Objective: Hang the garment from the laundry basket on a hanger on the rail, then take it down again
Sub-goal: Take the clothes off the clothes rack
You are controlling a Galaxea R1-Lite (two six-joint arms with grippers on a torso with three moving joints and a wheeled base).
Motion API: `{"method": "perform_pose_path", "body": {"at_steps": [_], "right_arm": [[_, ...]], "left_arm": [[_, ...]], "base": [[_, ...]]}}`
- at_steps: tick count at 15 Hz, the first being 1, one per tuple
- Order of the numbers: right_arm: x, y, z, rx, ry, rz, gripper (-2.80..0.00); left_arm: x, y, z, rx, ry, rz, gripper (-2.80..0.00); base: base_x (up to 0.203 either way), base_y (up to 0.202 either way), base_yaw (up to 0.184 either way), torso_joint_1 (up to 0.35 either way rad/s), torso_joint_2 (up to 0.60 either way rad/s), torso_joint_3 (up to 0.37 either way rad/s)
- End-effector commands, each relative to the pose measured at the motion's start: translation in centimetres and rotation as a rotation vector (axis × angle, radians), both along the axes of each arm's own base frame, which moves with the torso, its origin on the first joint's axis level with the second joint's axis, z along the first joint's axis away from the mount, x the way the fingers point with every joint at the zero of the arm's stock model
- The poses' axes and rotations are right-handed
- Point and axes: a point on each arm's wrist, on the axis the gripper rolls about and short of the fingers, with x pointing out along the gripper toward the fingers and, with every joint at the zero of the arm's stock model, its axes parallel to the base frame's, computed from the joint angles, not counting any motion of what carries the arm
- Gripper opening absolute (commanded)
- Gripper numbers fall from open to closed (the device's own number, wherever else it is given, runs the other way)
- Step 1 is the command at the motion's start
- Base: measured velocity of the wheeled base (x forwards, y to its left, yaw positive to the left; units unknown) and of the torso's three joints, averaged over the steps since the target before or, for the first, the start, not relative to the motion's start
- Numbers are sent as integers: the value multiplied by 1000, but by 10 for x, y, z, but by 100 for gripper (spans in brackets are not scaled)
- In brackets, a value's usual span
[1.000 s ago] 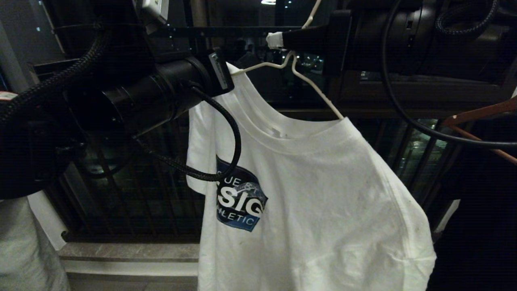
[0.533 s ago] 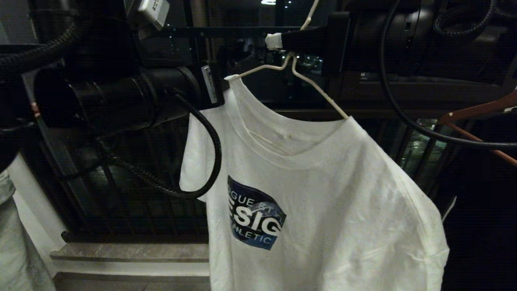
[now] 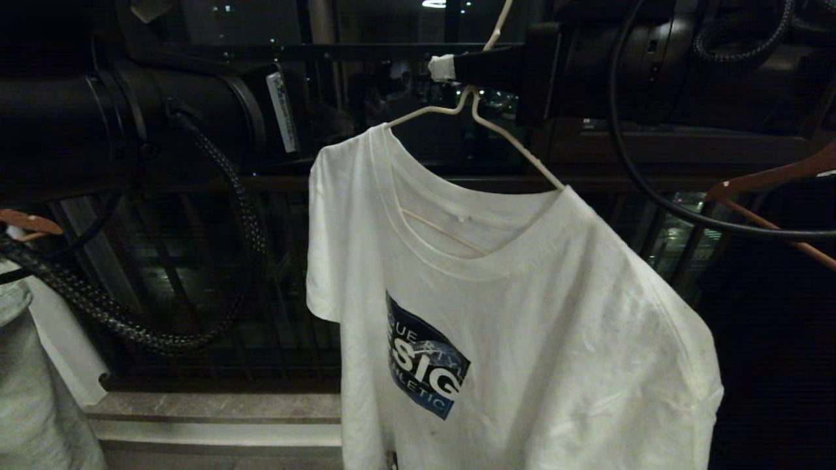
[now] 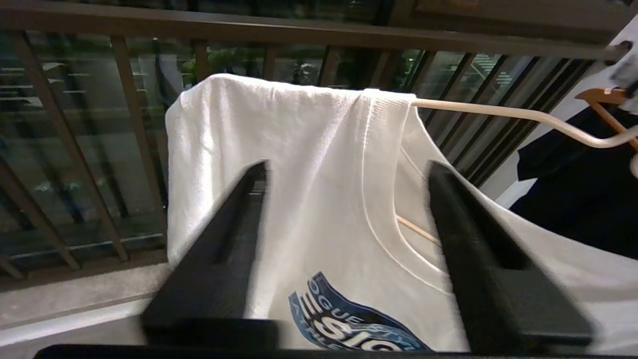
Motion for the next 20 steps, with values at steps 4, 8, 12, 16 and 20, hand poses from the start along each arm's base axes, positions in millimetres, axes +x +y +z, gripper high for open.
{"method": "perform_pose_path", "body": {"at_steps": [4,8,12,16,20], "right_arm": [[1,1,-1,-3,1,3,-280],[1,1,-5,-20,-4,-1,0],[-9,-7,-7,-29,9,-25,0],[-45,-35,-1,-17,-6,-79,0],[-98,-74,10,-10,-11,-126,0]], "left_arm": [[-2,1,0,5,6,2,-280],[-1,1,0,12,14,2,-280],[-1,0,-1,19,18,-2,-280],[2,-3,-6,39,44,-5,-280],[-10,-1,-16,60,66,-31,-280]], "base": [[0,0,0,0,0,0],[0,0,0,0,0,0],[0,0,0,0,0,0],[0,0,0,0,0,0],[0,0,0,0,0,0]]}}
